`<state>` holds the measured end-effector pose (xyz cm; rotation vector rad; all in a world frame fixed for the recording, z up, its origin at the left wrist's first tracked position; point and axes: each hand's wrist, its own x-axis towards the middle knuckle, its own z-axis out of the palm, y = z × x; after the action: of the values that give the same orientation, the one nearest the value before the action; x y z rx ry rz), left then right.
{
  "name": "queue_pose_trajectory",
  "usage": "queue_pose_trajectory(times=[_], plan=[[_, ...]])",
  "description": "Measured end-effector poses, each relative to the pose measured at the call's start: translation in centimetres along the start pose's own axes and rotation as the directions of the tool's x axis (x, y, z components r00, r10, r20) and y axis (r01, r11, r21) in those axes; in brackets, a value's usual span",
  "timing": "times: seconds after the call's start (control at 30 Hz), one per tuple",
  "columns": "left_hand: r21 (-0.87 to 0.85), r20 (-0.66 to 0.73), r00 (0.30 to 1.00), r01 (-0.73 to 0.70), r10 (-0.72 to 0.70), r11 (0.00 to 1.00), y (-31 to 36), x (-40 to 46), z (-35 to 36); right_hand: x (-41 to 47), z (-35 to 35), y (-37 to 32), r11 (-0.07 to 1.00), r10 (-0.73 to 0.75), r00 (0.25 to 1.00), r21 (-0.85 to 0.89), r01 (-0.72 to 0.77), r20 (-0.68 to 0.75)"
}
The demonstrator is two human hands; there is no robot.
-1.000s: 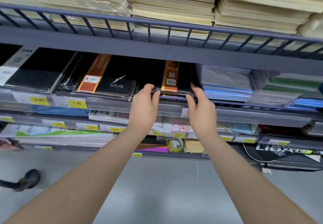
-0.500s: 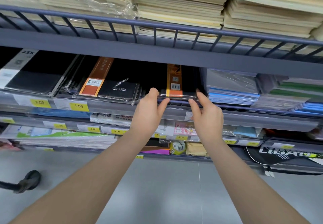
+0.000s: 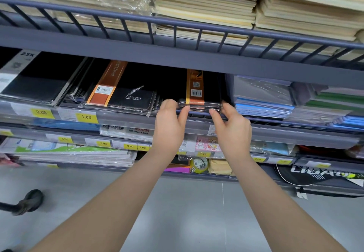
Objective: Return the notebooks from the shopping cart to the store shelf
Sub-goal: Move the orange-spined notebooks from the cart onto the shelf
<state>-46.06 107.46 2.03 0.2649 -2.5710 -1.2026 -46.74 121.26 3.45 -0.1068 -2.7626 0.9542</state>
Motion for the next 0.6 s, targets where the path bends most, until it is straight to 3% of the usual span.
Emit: queue_pose_trajectory(times=[0.23,0.6], plan=[[0.002,0.044,0.999,-0.008,0.008,1.000,-0.1,0.0,-0.2,-0.1,-0.1,0.0,1.000,0.012,1.000,0.026,-0.012,0.000],[0.282,0.157,0.988,-0.048,0.004,0.958,1.0,-0.1,-1.1,-0.8,0.7,0.2,1.000,0.021,0.998,-0.020,-0.022,-0.064]])
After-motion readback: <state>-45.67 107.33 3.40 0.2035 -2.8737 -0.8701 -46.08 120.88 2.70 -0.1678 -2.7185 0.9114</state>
